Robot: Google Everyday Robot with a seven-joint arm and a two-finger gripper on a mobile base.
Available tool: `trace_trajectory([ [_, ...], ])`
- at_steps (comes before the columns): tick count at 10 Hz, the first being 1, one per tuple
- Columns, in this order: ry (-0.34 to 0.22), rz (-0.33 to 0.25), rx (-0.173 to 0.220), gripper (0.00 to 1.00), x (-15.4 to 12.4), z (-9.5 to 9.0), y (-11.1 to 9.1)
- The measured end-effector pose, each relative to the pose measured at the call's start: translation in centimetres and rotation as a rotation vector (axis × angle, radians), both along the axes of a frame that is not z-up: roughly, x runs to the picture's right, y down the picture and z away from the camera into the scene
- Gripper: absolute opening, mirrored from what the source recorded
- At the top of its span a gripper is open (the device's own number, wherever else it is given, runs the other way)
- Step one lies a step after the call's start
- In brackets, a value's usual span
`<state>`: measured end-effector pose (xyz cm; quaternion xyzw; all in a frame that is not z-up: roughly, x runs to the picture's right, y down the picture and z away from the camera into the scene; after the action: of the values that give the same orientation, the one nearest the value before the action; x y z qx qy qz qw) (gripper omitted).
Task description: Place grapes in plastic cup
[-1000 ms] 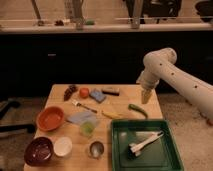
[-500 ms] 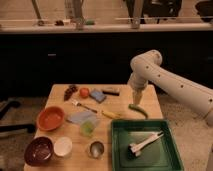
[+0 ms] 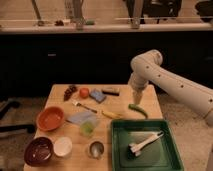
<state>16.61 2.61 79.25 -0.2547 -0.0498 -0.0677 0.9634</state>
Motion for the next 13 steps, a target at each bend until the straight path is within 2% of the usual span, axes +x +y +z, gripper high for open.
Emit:
trace_trajectory([
  [3, -0.028, -0.008, 0.000, 0.80, -0.4, 1.3, 0.2],
  [7, -0.106, -0.058, 0.006, 0.80, -6.6, 2.6, -0.9],
  [10, -0.138, -0.067, 0.051, 0.80, -8.5, 2.9, -1.6],
  [13, -0.172, -0.079, 0.125, 0.80, -12.2, 3.7, -1.5],
])
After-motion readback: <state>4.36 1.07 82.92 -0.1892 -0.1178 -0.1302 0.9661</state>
